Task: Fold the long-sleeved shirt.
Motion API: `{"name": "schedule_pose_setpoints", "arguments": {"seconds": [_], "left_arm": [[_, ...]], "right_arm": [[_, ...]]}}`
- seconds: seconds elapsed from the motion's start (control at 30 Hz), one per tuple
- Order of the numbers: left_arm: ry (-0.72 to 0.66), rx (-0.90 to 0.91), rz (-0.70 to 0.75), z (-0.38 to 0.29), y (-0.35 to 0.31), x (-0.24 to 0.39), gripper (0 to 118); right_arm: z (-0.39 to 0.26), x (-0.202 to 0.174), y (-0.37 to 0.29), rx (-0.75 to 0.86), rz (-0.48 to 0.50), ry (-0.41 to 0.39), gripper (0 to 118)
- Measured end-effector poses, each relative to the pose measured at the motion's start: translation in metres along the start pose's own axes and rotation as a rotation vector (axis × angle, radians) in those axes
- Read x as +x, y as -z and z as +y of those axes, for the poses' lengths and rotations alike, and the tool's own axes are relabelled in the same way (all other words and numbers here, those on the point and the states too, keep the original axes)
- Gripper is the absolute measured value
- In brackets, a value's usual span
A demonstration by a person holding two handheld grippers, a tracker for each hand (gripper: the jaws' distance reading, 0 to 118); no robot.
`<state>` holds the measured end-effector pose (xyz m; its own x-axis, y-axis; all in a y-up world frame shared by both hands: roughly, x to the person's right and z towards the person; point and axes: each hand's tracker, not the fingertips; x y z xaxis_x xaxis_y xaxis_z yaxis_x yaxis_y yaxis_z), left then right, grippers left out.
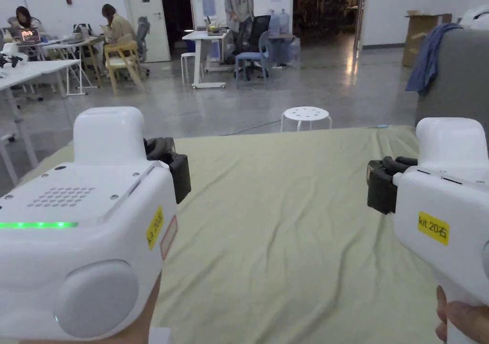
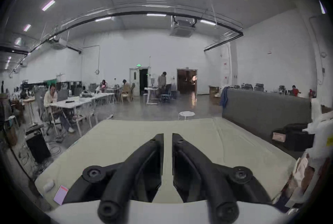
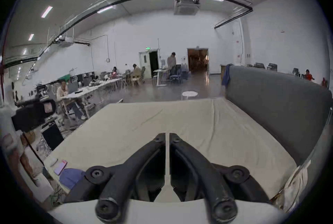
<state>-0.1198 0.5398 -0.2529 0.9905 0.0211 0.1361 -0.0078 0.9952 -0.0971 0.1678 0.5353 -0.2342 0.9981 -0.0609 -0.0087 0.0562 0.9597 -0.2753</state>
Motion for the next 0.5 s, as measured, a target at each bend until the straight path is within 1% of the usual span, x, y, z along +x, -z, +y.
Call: {"name": "schedule_pose_setpoints", "arguments": {"seconds": [0.1, 0.17, 0.2, 0.23, 0.27, 0.3, 0.33, 0.37, 0.4, 0.43, 0.47, 0.5], "left_arm": [[0.017, -0.005, 0.037, -0.003, 0.0, 0.005, 7], [-0.006, -0.005, 0.06, -0.001, -0.001, 0.006, 9], [-0.012, -0.008, 0.074, -0.001, -0.001, 0.005, 28], [-0.01, -0.01, 0.087, -0.001, 0.0, 0.004, 88], [0.0, -0.038, 0.098, -0.001, 0.003, 0.002, 118], [0.004, 0.046, 0.084, 0.006, -0.006, 0.002, 114], [0.007, -0.005, 0.113, 0.008, -0.006, 0.001, 118], [0.008, -0.012, 0.122, 0.012, -0.007, 0.001, 118], [0.019, 0.007, 0.122, 0.015, -0.01, 0.001, 118], [0.014, -0.006, 0.124, -0.005, -0.005, 0.006, 118], [0.009, -0.004, 0.121, -0.005, -0.005, 0.006, 118], [0.003, -0.01, 0.121, -0.006, -0.005, 0.007, 118]], "right_arm": [[-0.001, 0.002, -0.007, 0.017, 0.012, -0.002, 1], [0.001, 0.004, -0.005, 0.015, 0.019, -0.01, 1], [0.001, 0.003, -0.004, 0.017, 0.017, -0.01, 5], [0.001, 0.001, -0.004, 0.021, 0.001, -0.004, 36], [0.001, -0.001, 0.0, 0.035, -0.045, 0.004, 82], [0.0, -0.004, 0.003, 0.026, -0.11, -0.013, 118], [-0.002, -0.011, -0.001, 0.038, -0.212, -0.058, 117], [0.001, -0.017, 0.005, 0.057, -0.278, -0.045, 117], [0.001, -0.02, 0.008, 0.047, -0.307, -0.046, 117], [0.005, -0.025, 0.012, -0.023, -0.323, -0.085, 117], [0.008, -0.028, 0.017, -0.078, -0.334, -0.125, 117], [0.008, -0.032, 0.021, -0.06, -0.352, -0.102, 117]]}}
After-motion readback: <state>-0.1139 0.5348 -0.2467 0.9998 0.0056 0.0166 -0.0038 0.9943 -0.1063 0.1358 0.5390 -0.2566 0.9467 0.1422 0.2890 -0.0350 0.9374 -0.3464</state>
